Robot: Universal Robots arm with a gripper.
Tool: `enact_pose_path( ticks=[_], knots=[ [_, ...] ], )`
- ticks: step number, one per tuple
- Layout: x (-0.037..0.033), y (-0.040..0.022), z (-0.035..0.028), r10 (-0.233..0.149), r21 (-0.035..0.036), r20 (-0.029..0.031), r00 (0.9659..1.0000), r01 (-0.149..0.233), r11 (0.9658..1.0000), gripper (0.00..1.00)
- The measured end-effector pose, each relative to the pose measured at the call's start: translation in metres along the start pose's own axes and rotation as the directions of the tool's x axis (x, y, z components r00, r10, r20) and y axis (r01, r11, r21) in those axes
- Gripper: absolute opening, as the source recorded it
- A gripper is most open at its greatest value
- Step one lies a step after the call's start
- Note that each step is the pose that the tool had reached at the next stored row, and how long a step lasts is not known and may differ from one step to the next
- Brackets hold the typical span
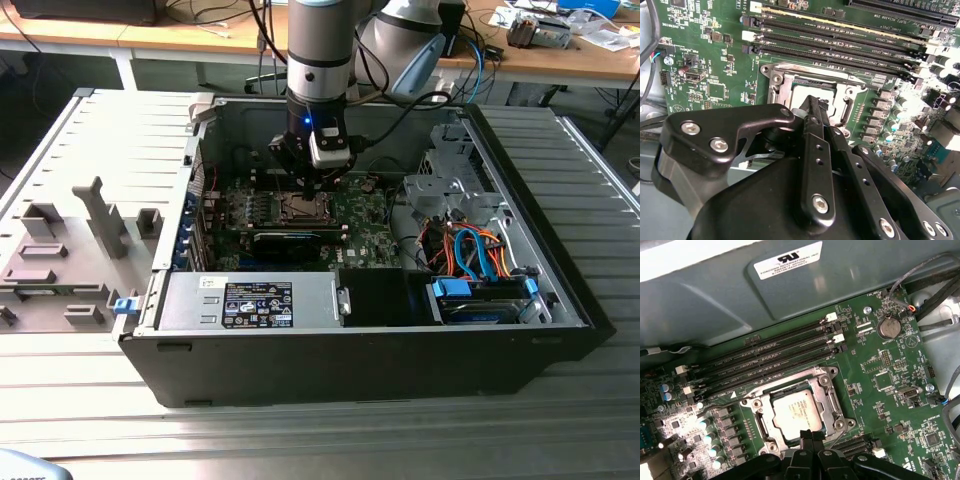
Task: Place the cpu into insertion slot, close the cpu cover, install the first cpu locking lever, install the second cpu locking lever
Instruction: 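Install the first cpu locking lever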
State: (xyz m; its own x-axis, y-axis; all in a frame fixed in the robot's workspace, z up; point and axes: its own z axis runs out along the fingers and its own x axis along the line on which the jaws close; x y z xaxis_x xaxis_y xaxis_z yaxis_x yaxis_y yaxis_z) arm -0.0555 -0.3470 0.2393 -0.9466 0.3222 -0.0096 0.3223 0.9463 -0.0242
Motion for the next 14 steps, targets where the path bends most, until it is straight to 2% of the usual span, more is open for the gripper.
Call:
enact_pose_path(
  ticks=[14],
  knots=[
    [-0.0013, -0.0038, 0.0018, 0.000, 0.0000, 0.0000, 1.0000, 0.000, 1.0000, 0.11]
  ],
)
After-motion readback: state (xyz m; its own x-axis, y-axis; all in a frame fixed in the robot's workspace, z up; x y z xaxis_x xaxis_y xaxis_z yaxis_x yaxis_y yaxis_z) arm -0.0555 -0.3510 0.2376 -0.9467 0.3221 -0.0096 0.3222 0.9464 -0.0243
